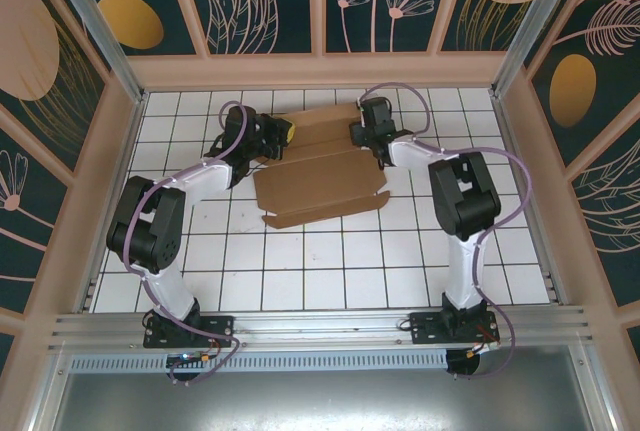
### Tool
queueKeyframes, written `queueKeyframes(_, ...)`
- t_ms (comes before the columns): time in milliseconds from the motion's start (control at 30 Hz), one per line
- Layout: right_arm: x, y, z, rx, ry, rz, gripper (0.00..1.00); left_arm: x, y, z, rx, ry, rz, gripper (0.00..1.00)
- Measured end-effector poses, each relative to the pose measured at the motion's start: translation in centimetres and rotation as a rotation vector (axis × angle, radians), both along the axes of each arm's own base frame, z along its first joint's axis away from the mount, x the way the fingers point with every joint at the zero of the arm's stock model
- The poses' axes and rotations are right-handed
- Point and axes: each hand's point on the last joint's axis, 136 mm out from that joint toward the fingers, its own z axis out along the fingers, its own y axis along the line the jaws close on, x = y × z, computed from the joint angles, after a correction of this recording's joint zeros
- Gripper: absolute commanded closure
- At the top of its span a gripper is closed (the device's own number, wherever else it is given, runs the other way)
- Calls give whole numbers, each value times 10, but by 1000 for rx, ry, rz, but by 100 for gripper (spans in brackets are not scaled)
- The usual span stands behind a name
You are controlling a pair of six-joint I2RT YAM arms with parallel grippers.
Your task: Fold the paper box
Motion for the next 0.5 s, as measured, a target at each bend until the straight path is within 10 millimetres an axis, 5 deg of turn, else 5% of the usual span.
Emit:
queueKeyframes(233,-37,2,55,100,-144,151,39,-1,0,0,0,3,-3,100)
queueKeyframes(333,-40,-15,81,165,-253,162,43,0,-1,1,-1,2,-4,100)
queueKeyframes(500,-41,-34,78,168,-314,215,44,1,-1,2,-1,3,-5,100)
